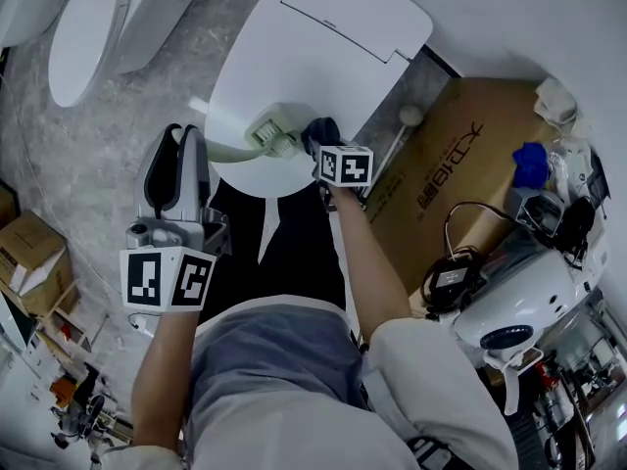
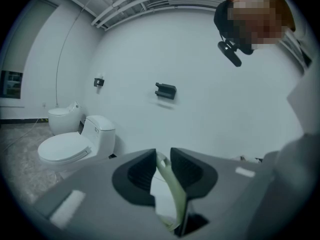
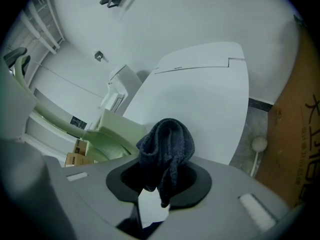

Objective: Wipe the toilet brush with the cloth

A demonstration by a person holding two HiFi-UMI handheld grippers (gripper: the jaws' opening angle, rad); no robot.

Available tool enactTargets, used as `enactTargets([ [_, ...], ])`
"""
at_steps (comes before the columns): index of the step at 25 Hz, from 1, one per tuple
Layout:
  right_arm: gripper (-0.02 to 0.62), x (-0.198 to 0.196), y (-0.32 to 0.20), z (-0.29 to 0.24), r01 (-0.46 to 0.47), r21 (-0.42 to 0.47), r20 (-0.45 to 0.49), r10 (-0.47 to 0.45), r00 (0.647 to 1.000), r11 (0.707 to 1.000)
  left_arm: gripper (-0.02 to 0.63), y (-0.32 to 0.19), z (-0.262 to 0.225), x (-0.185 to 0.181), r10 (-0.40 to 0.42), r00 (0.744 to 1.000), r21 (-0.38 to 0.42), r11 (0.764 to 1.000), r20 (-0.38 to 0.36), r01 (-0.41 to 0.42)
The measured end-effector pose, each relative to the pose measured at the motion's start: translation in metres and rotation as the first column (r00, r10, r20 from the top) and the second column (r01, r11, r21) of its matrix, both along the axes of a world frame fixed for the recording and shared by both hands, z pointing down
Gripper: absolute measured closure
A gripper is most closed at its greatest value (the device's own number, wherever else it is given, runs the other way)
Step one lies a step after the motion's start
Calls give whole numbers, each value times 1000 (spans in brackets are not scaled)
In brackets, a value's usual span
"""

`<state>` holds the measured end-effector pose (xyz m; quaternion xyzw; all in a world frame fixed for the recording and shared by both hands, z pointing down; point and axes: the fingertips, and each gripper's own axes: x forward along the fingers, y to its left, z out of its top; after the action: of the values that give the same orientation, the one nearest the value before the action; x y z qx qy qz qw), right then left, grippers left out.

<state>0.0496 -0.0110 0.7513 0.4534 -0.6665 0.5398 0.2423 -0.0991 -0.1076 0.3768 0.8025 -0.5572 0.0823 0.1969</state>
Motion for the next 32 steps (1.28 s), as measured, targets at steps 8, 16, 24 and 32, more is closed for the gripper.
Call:
enactTargets([
  [8,496,-9,24,0,-67,-16,3,67,998,998,606,0,-2,2,34,999,20,999,-13,-34],
  [16,495,-26,45,6,-373,-36,69,374,925,927,606,1,0,1,102,994,37,994,-27,-101],
  [24,495,-41,60,8,-627,-67,132,629,766,776,606,1,0,2,182,982,57,982,-45,-179],
  [32,495,-57,77,8,-760,-99,160,764,626,643,606,5,0,3,245,968,68,968,-53,-241],
])
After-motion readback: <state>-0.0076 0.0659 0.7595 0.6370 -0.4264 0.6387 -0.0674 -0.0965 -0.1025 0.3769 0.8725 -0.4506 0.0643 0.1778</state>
